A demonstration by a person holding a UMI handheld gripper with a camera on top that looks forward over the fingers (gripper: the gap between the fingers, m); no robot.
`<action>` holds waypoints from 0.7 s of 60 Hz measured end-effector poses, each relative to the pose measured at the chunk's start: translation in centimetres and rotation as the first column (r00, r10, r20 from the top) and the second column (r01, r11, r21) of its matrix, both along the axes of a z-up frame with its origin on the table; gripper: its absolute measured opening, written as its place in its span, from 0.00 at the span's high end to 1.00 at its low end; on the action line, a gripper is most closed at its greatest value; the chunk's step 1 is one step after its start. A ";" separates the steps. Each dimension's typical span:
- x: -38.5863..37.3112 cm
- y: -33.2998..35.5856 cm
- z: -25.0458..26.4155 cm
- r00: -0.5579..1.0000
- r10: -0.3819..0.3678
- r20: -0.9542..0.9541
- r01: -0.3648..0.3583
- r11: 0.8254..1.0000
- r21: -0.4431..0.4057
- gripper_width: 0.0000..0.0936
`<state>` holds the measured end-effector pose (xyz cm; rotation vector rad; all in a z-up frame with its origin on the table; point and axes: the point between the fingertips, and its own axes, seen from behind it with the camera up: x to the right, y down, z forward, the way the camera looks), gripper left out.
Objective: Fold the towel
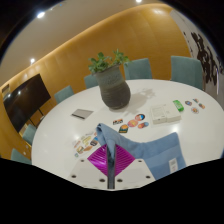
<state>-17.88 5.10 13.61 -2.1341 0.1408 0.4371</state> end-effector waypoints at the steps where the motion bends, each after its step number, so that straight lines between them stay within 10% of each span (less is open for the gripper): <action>1: 0.2 0.2 0.7 1.000 -0.010 -0.013 0.010 1.000 0.006 0.93; 12: 8.7 0.4 -1.8 0.989 -0.139 0.053 0.142 0.989 -0.044 0.86; 26: 18.9 -4.5 -5.8 0.913 -0.239 0.330 0.294 0.947 -0.127 0.06; 42: 14.9 -13.7 2.4 0.903 -0.206 0.378 0.253 0.964 -0.079 0.08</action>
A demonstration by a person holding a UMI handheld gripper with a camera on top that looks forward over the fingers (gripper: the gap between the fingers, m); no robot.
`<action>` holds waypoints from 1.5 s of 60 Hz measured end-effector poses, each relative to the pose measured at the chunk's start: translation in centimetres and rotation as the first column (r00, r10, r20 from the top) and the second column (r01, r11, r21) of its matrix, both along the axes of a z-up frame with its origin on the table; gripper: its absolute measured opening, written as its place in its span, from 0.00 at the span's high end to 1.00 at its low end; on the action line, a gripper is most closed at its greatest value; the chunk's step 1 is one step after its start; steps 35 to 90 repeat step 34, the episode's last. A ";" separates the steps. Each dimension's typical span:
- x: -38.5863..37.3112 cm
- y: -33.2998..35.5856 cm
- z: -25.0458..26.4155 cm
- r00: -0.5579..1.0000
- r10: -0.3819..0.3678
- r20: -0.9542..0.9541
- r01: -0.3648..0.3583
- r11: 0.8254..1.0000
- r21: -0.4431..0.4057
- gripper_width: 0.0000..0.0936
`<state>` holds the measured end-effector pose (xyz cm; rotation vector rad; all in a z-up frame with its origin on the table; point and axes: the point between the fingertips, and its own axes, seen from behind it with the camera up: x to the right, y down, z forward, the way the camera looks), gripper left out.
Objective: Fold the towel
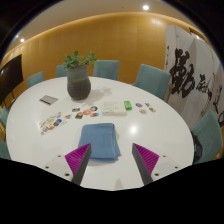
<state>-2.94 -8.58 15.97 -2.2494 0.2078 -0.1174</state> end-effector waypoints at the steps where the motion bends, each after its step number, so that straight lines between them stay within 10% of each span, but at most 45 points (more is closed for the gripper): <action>1: -0.4 -0.7 0.5 1.000 0.002 0.002 -0.002 1.000 0.001 0.08; 29: -8.5 -12.7 8.0 0.997 -0.030 0.078 0.024 0.997 0.076 0.07; 90: -8.6 -13.4 8.6 0.996 -0.045 0.083 0.038 0.996 0.084 0.07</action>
